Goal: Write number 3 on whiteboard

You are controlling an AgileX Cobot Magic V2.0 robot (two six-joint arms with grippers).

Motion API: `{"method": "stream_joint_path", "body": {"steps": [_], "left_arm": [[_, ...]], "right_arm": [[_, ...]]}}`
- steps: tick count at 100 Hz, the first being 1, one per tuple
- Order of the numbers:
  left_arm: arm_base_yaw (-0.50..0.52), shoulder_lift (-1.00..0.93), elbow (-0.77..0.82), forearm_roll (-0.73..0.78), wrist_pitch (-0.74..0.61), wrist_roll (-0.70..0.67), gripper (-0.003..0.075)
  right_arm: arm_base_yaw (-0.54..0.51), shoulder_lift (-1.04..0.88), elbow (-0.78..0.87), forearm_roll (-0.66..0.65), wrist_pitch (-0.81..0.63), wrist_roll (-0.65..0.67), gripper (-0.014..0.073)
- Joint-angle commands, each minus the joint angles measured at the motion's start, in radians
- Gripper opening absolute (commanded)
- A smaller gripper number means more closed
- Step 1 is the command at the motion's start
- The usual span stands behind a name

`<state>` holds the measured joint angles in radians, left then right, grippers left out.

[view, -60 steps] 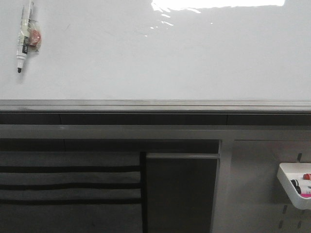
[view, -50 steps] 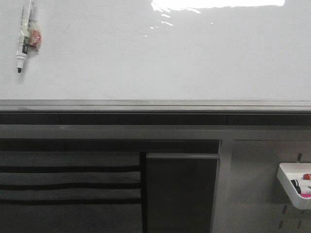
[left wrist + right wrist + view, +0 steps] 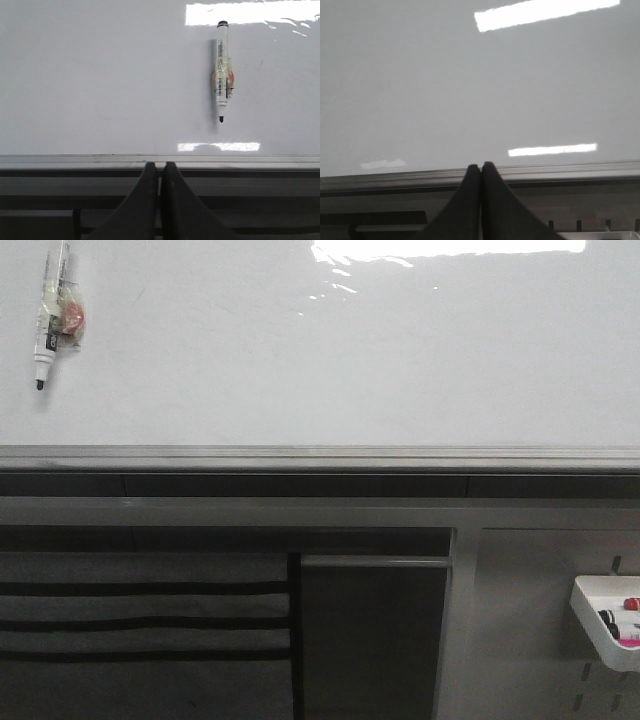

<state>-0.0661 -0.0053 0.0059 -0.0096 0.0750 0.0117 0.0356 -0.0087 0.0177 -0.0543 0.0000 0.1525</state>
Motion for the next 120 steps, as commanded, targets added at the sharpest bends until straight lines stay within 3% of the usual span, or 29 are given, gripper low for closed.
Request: {"method": "stream_joint_path", "body": {"steps": [1,62,80,120], "left_arm": [[0.001,-0.032,0.003,0.002,-0.084,-0.012,-0.0018],[0.001,-0.032,0.003,0.002,-0.106,-0.012,-0.0018],[0.001,-0.032,-0.06,-0.063,-0.126,-0.012,-0.0018],[0.001,0.144,-0.532,-0.02,0.311,-0.012,-0.0018]], "right_arm": [[0.003,-0.02,0.02,-0.009,-0.083,-0.001,-0.0074],[0.003,-0.02,0.02,-0.028,-0.09,-0.013,-0.0074],[0.003,-0.02,-0.023,-0.026,-0.074,-0.009,-0.0074],[0.003,0.146,-0.404,-0.032,0.262,-0.038,-0.0074]]}}
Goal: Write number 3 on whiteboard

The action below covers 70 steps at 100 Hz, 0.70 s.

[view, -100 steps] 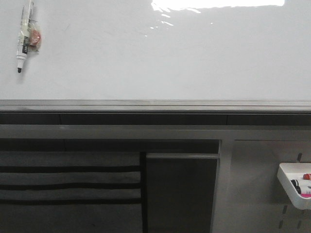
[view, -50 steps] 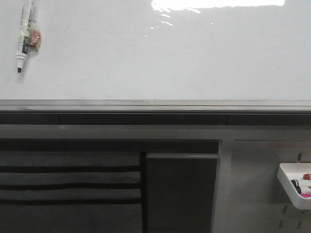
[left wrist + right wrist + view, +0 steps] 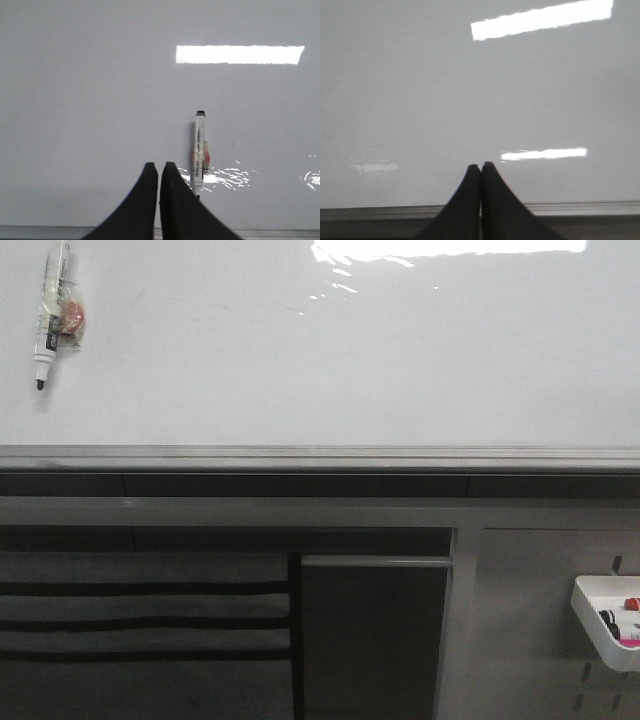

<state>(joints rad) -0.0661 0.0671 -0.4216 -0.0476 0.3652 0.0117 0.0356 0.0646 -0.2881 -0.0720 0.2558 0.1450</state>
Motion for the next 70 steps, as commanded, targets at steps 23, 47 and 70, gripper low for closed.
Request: {"method": "stream_joint_path", "body": {"steps": [23,47,70], "left_arm": [[0.001,0.168,-0.183,0.026,0.065,-0.012,-0.0018],[0.001,0.173,-0.18,0.024,0.065,-0.012,-0.0018],[0.001,0.173,-0.18,0.024,0.065,-0.012,-0.0018]], "right_arm": [[0.003,0.208,-0.2,-0.017,0.056,-0.108,-0.0074],[0.003,0.214,-0.2,-0.017,0.055,-0.108,-0.0074],[0.003,0.214,-0.196,-0.017,0.066,-0.108,-0.0074]]}}
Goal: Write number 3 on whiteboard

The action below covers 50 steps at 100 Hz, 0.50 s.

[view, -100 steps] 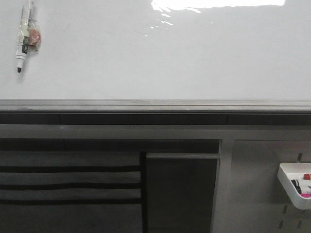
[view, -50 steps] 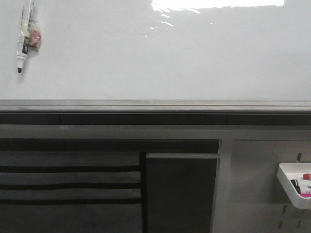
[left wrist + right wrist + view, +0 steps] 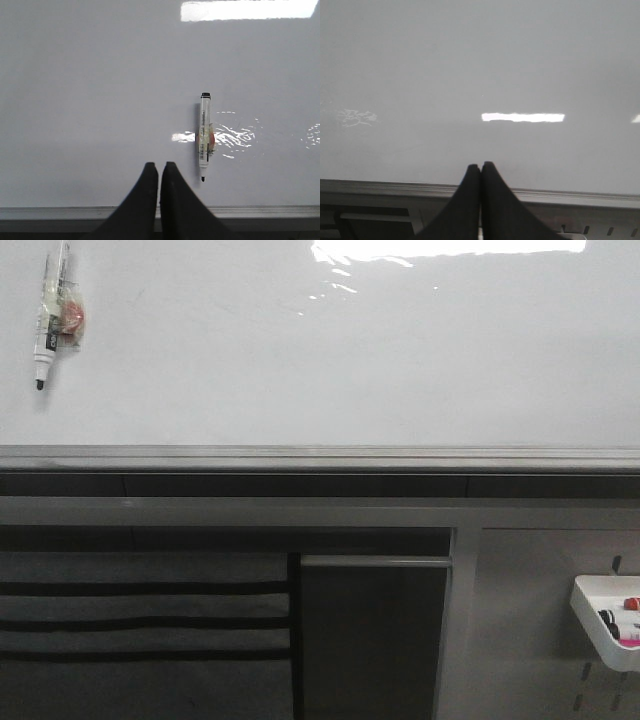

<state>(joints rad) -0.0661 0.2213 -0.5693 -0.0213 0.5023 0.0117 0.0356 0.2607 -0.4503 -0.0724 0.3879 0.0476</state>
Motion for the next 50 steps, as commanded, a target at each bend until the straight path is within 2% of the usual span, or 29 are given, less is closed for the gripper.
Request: {"method": "stream_joint_path", "body": {"steps": [1,14,20,27,32,39,44,50], "left_arm": [[0.001,0.019,-0.033,-0.003,-0.072,-0.012,-0.0018],[0.001,0.019,-0.033,-0.001,-0.071,-0.012,-0.0013],[0.005,0.024,-0.033,0.002,-0.072,-0.012,0.0034],[0.012,0.026,-0.031,0.021,-0.072,-0.012,0.0182],[0.016,0.026,-0.029,0.039,-0.072,-0.012,0.0347],[0.02,0.026,-0.029,0.039,-0.072,-0.012,0.0513],[0.02,0.026,-0.029,0.037,-0.072,-0.012,0.0575],[0.02,0.026,-0.029,0.037,-0.072,-0.012,0.0592]], "right_arm": [[0.003,0.018,-0.034,-0.016,-0.064,-0.011,-0.0074],[0.003,0.018,-0.034,-0.016,-0.066,-0.011,-0.0064],[0.003,0.018,-0.034,-0.016,-0.068,-0.009,0.0013],[0.003,0.018,-0.034,-0.016,-0.077,-0.009,0.0182],[0.003,0.018,-0.034,-0.016,-0.084,-0.009,0.0312],[0.003,0.018,-0.034,-0.016,-0.085,-0.009,0.0445],[0.003,0.018,-0.034,-0.016,-0.085,-0.009,0.0491],[0.003,0.018,-0.034,-0.016,-0.085,-0.009,0.0502]]}}
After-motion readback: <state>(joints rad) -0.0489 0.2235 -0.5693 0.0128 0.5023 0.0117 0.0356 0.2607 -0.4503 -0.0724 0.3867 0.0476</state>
